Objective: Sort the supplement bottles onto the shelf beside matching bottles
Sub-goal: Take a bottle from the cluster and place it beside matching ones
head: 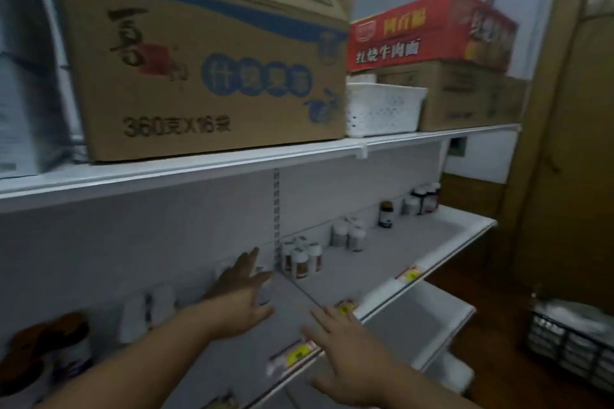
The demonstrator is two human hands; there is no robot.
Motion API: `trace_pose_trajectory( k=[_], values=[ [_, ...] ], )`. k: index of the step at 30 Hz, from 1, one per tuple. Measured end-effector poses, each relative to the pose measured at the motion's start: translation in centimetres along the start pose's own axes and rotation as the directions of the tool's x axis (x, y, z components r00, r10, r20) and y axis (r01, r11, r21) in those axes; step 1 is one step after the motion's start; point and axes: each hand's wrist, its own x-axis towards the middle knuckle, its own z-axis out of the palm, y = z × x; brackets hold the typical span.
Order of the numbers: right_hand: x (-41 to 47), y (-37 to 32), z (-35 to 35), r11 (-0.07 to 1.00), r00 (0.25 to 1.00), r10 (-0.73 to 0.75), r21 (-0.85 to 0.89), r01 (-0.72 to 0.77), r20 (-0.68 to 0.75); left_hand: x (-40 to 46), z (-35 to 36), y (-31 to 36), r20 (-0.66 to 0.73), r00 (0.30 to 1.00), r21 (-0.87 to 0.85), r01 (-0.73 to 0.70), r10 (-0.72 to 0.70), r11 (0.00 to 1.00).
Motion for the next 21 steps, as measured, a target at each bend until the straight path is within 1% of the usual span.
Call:
trace_pose_trajectory(
  k=[3,6,9,11,13,17,19,21],
  values=[
    [-4.6,5.9,-0.9,0.989,0.984,0.141,0.071,-0.134,-0.108,4.7,2.3,6.0,-0.009,0.996,-0.044,-0.093,0.093,0.995],
    [-7.9,11.5,-0.4,0.964,0.958,0.260,0.080,-0.252,-0.120,8.6,5.2,11.6,0.042,0.988,-0.048,-0.146,0.148,0.988],
    [-9.5,16.4,-0.1,0.929,0.922,0.366,0.110,-0.354,-0.125,12.8,8.3,15.8,0.065,0.981,-0.055,-0.182,0.185,0.982],
    [-10.0,19.3,0.0,0.913,0.906,0.403,0.123,-0.389,-0.129,15.6,10.4,17.8,0.087,0.976,-0.078,-0.191,0.197,0.979],
    [-10.2,21.9,-0.2,0.909,0.903,0.414,0.115,-0.401,-0.120,18.3,11.8,19.9,0.115,0.963,-0.087,-0.235,0.244,0.968],
    [-8.4,29.1,-1.4,0.866,0.867,0.487,0.188,-0.464,-0.108,27.0,14.2,23.2,0.088,0.946,-0.131,-0.300,0.312,0.945],
    [-6.7,33.2,-2.3,0.853,0.854,0.510,0.190,-0.486,-0.106,31.8,15.3,24.1,0.109,0.947,-0.165,-0.281,0.301,0.945],
    [-4.6,37.0,-3.3,0.847,0.845,0.521,0.193,-0.495,-0.118,36.3,15.9,24.6,0.159,0.948,-0.200,-0.241,0.274,0.950]
  ],
)
